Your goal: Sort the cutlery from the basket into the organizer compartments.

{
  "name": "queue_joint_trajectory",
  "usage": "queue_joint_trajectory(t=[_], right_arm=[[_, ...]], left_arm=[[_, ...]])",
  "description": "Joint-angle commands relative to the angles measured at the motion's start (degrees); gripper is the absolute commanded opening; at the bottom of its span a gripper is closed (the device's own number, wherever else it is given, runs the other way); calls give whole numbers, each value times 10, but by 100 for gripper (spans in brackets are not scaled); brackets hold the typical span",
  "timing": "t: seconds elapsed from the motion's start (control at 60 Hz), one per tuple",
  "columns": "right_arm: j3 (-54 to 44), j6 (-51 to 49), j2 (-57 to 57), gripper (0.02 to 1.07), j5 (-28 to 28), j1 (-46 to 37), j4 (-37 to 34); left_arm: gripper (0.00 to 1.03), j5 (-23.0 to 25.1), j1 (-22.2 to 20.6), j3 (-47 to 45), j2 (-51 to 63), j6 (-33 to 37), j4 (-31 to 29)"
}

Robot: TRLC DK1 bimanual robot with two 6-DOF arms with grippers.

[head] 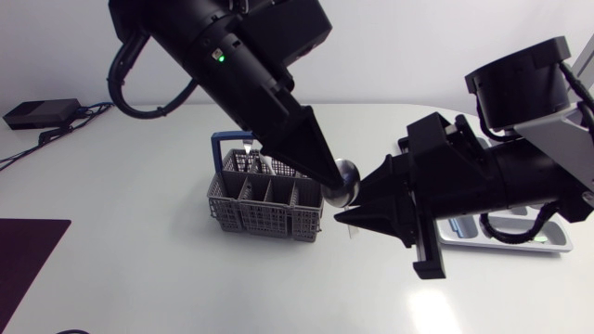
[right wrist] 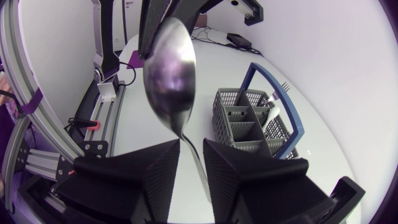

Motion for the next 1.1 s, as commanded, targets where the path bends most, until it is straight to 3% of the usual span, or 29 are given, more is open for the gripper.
queue_joint_trajectory(t=[0.0, 0.167, 0.333, 0.5, 0.667, 0.733, 0.75, 0.783, 0.833, 0.933, 1.083], right_arm=[[-19, 0, 0, 32, -4, -7, 3], [-25, -2, -2, 31, -8, -9, 2], [-22, -2, -5, 15, -10, -9, 3], [-19, -2, -2, 8, -11, -9, -3], [-17, 1, -4, 8, -11, -11, -10], [-18, 0, -4, 8, -11, -12, -16], [-19, 0, -5, 8, -11, -13, -17], [-19, 0, -8, 8, -11, -16, -18], [-20, 1, -14, 8, -9, -17, -22], [-19, 0, -28, 8, -5, -25, -34], [-19, -5, -45, 8, 0, -63, -54]], left_arm=[[3, 12, 7, 24, 9, 12, -12], [3, 14, 7, 28, 8, 12, -18], [3, 15, 7, 27, 8, 13, -19], [3, 15, 8, 26, 8, 14, -22], [4, 18, 15, 33, 9, 15, -19], [13, 21, 22, 40, 10, 12, -18], [23, 21, 27, 49, 14, 8, -18], [33, 21, 31, 57, 17, 3, -17], [42, 21, 38, 68, 18, -4, -17], [54, 21, 47, 77, 17, -22, -1], [63, 22, 76, 76, 4, -56, 38]])
